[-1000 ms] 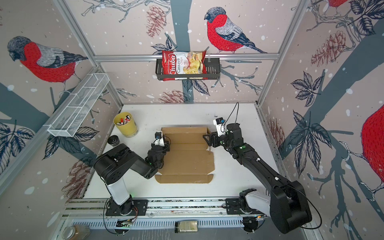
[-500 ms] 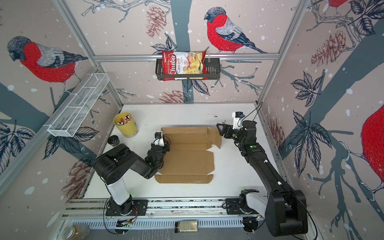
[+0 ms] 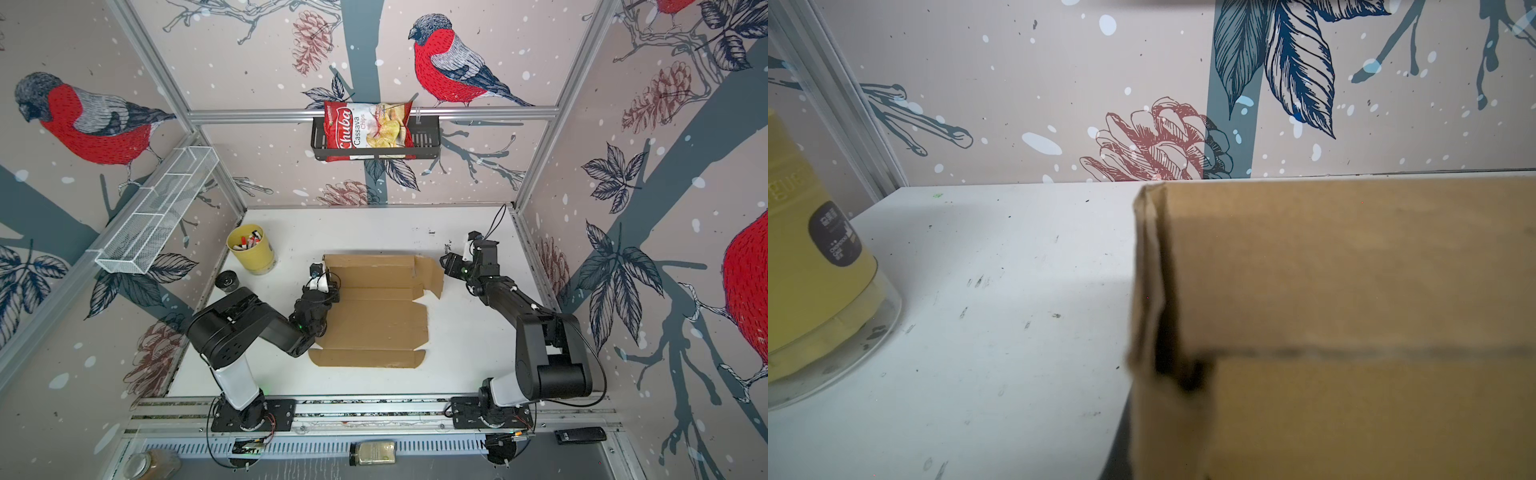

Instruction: Fold the paper box

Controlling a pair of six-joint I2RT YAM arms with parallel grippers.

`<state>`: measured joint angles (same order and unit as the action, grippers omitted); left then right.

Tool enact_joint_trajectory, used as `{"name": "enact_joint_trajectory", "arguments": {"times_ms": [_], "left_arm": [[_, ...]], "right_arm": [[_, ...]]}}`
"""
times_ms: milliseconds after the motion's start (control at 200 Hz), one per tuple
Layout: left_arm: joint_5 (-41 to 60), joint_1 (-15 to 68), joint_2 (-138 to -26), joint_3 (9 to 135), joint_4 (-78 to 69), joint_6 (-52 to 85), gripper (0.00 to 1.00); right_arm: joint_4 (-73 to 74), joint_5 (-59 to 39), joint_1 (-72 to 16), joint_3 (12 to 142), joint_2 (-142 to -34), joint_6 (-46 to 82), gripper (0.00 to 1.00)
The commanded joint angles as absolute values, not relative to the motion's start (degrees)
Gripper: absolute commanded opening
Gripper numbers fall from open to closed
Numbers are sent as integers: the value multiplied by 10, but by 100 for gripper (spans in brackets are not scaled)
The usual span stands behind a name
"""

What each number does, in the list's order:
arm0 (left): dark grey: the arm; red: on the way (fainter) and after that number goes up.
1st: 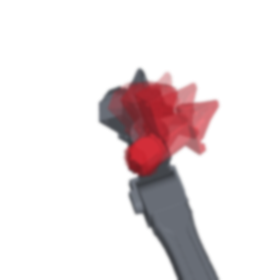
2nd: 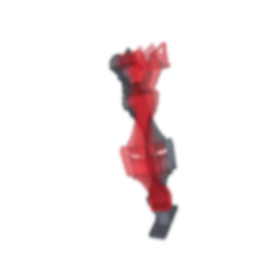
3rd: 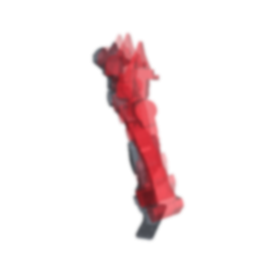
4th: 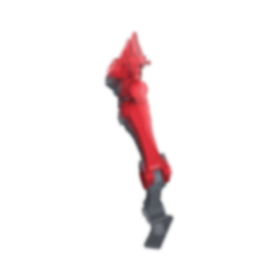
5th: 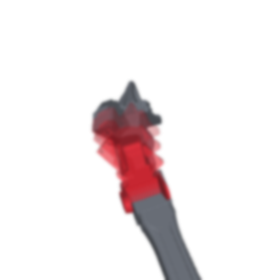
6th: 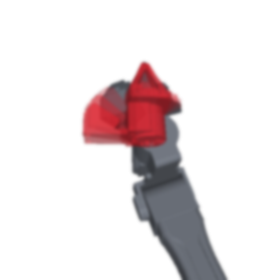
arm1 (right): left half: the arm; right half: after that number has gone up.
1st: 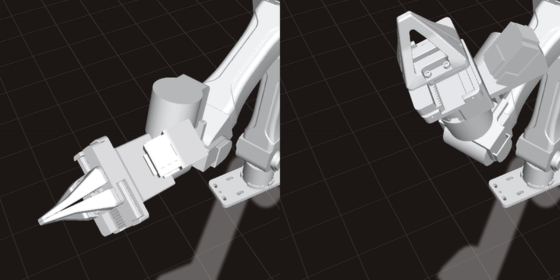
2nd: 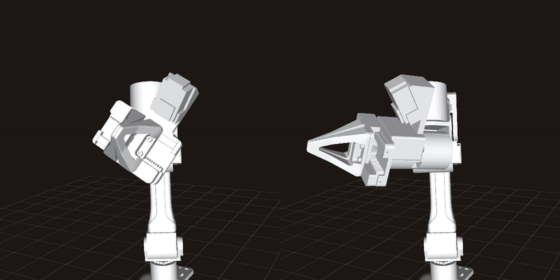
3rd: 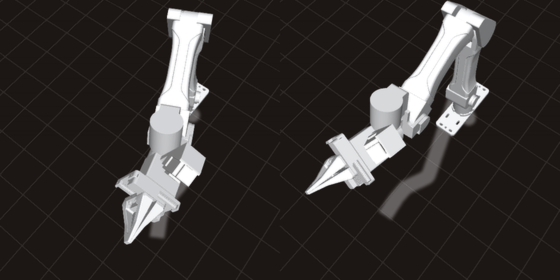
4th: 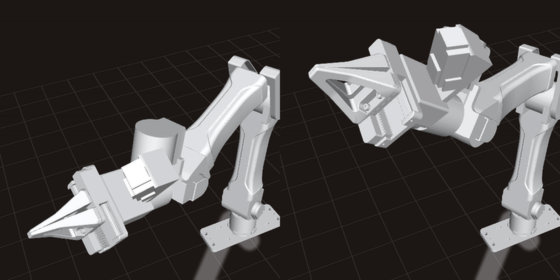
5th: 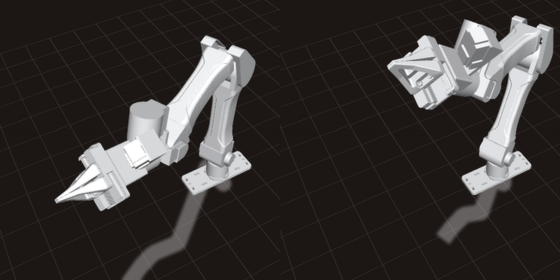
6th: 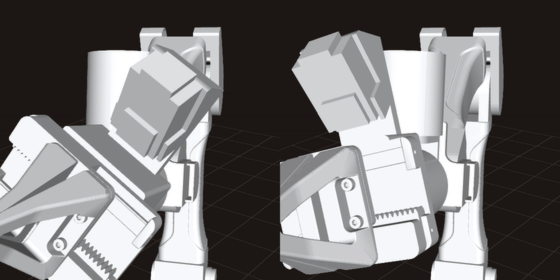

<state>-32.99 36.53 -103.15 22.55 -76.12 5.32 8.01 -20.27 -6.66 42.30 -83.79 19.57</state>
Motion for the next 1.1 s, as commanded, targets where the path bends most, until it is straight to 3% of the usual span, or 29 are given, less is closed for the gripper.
{"name": "enact_joint_trajectory", "arguments": {"times_ms": [0, 715, 1096], "left_arm": [[-318, 362, -1028, 227, -737, 43, 0], [-320, 361, -1015, 233, -718, 54, 0], [-318, 361, -1014, 238, -708, 51, 0]], "right_arm": [[114, -252, -80, 404, -821, 160, 63], [26, -100, -226, 344, -721, 82, 59], [43, -104, -257, 331, -708, 76, 53]]}}
